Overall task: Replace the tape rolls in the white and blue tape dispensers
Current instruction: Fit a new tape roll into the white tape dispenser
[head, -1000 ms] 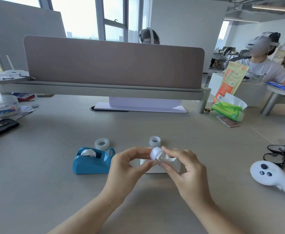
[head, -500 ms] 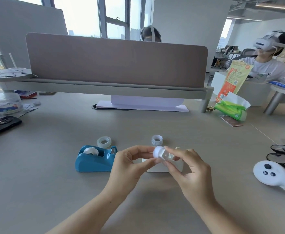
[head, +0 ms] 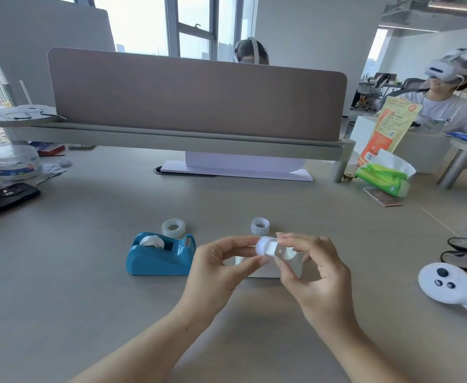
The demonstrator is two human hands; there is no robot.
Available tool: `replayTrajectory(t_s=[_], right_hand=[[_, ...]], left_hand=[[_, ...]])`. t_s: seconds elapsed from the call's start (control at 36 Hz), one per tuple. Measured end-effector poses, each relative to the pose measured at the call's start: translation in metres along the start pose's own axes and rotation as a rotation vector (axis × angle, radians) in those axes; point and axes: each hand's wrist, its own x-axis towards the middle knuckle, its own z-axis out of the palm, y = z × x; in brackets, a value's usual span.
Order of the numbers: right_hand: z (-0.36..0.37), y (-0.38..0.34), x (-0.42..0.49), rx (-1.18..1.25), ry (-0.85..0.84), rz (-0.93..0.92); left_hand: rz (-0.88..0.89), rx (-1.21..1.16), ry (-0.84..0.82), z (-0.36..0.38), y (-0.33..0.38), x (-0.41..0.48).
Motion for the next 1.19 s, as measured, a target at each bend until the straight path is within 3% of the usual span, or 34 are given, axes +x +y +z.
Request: replayTrajectory(t_s=[0.08,0.14,0.28,0.39,0.58,0.69,0.81,1.06,1.19], right_hand=[[-0.003,0.0,0.001,0.076,0.03,0.081],[-0.005,0.003,0.002,0.165,0.08,0.172],[-0.013,0.013,0.006,0.221,0.132,0.269],[-0.012,0.021,0.004,0.152,0.07,0.28],[-0.011,0.029,0.004,0.094,0.033,0.276],[-0.01,0.033,0.004,0.077,0.019,0.278],[-0.008,0.036,0.007,0.053,0.029,0.273],[-0.007,0.041,0.008,0.056,0.075,0.268],[-0.006,0.045,0.009,0.048,0.071,0.268]], left_hand=[[0.046,0.093,0.023,-0.002,-0.001,-0.001],[0.161,0.322,0.003,-0.005,-0.005,-0.002],[0.675,0.828,-0.295,-0.011,-0.018,-0.001],[0.776,0.965,-0.484,-0.009,-0.026,-0.001],[0.693,0.843,-0.497,-0.006,-0.029,-0.002],[0.579,0.71,-0.297,-0.006,-0.023,0.004],[0.434,0.736,-0.134,-0.003,-0.005,0.029],[0.024,0.883,-0.163,0.012,0.003,0.116],[-0.084,0.948,-0.198,0.024,-0.014,0.144]])
